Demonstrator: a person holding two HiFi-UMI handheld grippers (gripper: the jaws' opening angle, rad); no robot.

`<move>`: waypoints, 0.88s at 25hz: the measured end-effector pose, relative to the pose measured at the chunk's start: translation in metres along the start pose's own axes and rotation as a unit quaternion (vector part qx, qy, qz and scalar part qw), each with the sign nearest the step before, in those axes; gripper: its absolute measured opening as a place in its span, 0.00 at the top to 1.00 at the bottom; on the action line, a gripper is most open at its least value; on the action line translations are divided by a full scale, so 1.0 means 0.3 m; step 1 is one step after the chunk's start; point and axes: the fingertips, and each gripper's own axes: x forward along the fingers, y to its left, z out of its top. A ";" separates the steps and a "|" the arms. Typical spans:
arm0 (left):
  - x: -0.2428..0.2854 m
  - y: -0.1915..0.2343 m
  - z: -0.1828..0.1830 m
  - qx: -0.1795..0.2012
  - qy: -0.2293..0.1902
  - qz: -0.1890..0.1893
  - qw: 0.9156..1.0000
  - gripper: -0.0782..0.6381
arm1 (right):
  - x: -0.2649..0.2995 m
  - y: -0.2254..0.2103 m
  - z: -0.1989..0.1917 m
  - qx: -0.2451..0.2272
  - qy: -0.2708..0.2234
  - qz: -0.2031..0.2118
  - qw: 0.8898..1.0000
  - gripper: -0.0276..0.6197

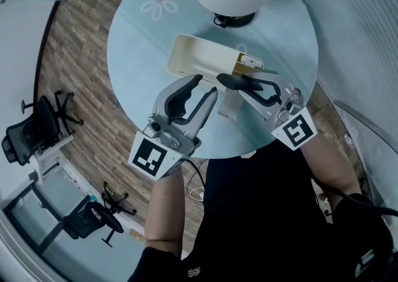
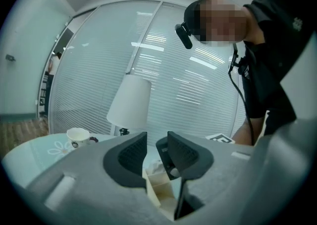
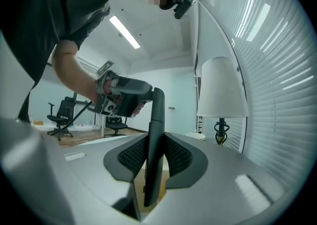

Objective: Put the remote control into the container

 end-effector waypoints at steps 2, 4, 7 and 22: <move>0.016 -0.033 -0.016 -0.011 0.014 -0.036 0.999 0.70 | -0.008 -0.007 0.053 0.036 -0.033 0.006 0.999 0.81; 0.028 -0.052 -0.022 -0.017 0.020 -0.060 0.998 0.65 | -0.009 0.006 0.112 0.045 -0.060 0.032 0.997 0.81; 0.045 -0.092 0.017 -0.030 0.004 -0.105 0.994 0.62 | -0.003 0.035 0.173 0.055 -0.076 0.076 0.993 0.81; 0.111 -0.191 0.058 0.023 0.018 -0.159 0.987 0.75 | -0.051 0.035 0.182 0.079 -0.075 0.077 0.991 0.76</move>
